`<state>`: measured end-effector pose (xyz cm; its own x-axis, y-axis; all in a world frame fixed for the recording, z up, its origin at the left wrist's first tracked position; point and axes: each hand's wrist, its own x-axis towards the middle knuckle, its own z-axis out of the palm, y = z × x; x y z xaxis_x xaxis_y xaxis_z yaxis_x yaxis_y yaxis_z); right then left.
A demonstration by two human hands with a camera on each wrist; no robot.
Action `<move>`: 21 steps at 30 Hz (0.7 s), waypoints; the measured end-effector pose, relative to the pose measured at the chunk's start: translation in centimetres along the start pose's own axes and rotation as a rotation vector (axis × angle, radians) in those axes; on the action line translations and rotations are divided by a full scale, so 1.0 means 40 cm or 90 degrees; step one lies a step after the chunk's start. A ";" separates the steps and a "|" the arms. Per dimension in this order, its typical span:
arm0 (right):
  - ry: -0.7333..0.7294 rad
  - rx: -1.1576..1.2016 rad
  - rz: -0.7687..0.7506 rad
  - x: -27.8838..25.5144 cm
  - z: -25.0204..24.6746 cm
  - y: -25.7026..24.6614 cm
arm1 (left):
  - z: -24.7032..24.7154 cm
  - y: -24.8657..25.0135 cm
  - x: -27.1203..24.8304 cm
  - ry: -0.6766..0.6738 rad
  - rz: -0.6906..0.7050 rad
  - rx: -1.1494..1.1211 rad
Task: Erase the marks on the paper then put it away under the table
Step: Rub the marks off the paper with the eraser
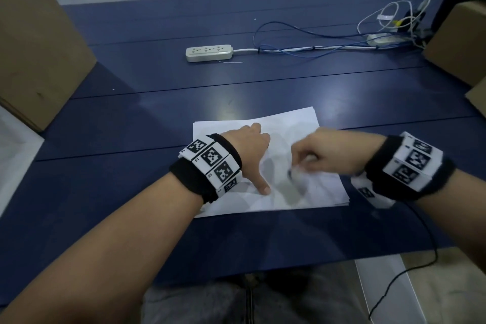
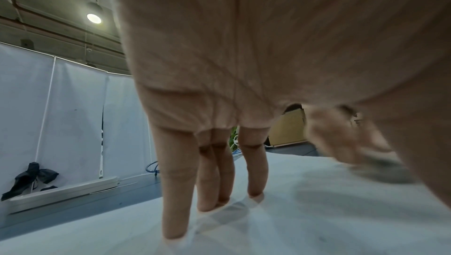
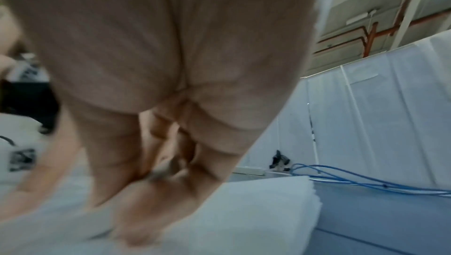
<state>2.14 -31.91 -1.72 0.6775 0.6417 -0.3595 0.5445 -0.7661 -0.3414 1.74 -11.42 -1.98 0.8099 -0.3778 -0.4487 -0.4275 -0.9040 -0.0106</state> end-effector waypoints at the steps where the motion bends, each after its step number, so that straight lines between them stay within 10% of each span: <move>1: 0.048 -0.019 0.037 0.011 -0.010 0.010 | 0.000 0.001 -0.002 0.000 0.000 0.000; 4: 0.128 -0.035 0.064 0.023 -0.016 0.028 | -0.001 -0.001 -0.004 0.001 -0.003 0.000; 10: -0.095 0.031 -0.039 -0.029 0.007 -0.016 | -0.002 -0.001 -0.002 -0.005 -0.005 -0.003; 16: 0.116 -0.062 0.057 0.030 -0.019 0.022 | -0.004 0.002 -0.002 -0.008 -0.006 -0.005; 21: -0.108 0.068 -0.054 -0.034 0.019 -0.034 | -0.001 -0.001 0.001 -0.001 -0.005 -0.004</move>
<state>0.11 -31.70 -1.45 0.5334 0.7072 -0.4640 0.5345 -0.7070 -0.4632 1.81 -11.41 -1.97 0.8123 -0.3708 -0.4501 -0.4188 -0.9081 -0.0078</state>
